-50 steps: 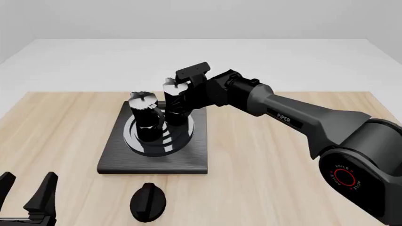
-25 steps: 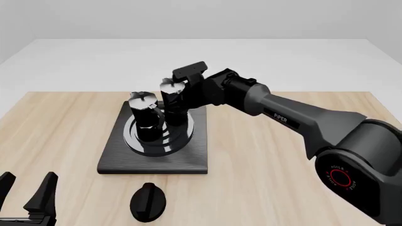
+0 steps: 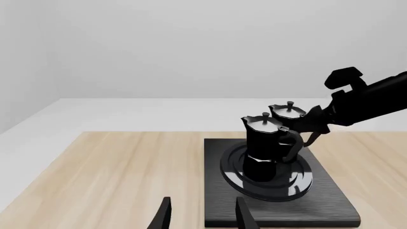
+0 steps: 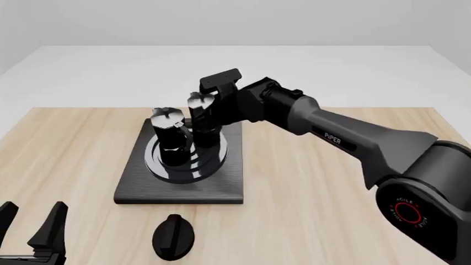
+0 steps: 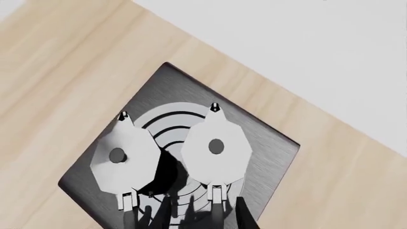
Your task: Put both moka pots on the stove.
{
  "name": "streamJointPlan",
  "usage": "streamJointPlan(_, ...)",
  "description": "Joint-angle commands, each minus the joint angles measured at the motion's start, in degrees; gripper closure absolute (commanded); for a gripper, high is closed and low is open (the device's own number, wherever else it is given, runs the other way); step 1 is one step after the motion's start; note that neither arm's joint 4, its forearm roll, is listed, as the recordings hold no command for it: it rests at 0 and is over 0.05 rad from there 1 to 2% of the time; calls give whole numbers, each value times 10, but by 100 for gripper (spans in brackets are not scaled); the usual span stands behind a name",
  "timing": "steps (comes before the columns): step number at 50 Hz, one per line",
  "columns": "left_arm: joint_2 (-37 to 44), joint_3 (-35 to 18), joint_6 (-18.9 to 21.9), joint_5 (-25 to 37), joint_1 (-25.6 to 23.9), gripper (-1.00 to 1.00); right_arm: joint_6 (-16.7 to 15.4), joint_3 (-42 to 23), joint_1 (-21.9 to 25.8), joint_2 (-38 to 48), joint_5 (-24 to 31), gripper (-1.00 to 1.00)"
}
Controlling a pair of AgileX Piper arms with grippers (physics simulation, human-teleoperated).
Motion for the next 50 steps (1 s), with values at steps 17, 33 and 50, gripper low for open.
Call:
streamJointPlan(17, 0, 0, 0, 0, 0, -100, -11, 30, -1, -59, 12, -100)
streamJointPlan(33, 0, 0, 0, 0, 0, -100, -13, 118, -1, -163, -6, -100)
streamJointPlan(50, 0, 0, 0, 0, 0, -100, -5, 282, 1, -317, -60, -100)
